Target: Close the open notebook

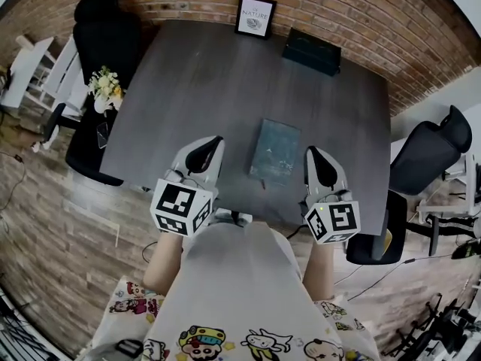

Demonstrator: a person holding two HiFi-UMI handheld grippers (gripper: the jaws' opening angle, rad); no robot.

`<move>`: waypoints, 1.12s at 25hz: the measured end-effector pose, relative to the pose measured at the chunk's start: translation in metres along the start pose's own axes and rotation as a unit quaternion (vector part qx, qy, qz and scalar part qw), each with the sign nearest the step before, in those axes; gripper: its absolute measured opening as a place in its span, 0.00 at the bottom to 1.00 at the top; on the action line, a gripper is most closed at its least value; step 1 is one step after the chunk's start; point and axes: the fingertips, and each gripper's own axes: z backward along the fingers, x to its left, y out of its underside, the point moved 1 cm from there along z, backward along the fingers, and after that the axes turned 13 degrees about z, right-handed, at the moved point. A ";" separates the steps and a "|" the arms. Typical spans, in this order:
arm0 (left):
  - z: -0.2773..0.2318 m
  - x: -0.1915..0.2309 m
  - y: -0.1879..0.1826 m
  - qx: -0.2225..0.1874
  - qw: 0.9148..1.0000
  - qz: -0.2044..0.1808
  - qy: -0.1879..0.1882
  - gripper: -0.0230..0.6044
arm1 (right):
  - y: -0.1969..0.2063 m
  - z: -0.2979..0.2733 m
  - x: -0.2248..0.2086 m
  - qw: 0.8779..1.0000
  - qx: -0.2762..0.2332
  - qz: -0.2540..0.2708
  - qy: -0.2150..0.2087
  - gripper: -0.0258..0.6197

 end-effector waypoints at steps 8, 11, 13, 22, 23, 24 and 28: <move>0.002 -0.004 0.006 -0.019 1.000 -0.001 -0.005 0.03 | 0.009 0.015 -0.005 1.000 0.014 -0.003 0.016 0.05; 0.000 0.000 0.009 -0.016 1.000 -0.003 -0.008 0.03 | 0.015 0.020 -0.011 0.999 0.019 -0.006 0.027 0.05; -0.001 0.001 0.009 -0.015 1.000 -0.004 -0.009 0.03 | 0.017 0.022 -0.014 0.999 0.022 -0.006 0.031 0.05; -0.005 -0.002 0.009 -0.010 1.000 -0.010 -0.009 0.03 | 0.015 0.023 -0.014 0.999 0.022 0.004 0.034 0.05; -0.006 -0.002 0.009 -0.010 1.000 -0.010 -0.008 0.03 | 0.015 0.023 -0.015 0.999 0.022 0.006 0.036 0.05; -0.006 -0.003 0.009 -0.010 1.000 -0.010 -0.008 0.03 | 0.015 0.024 -0.015 0.999 0.022 0.007 0.037 0.05; -0.006 -0.003 0.011 -0.010 1.000 -0.011 -0.009 0.03 | 0.016 0.024 -0.015 0.999 0.020 0.007 0.040 0.05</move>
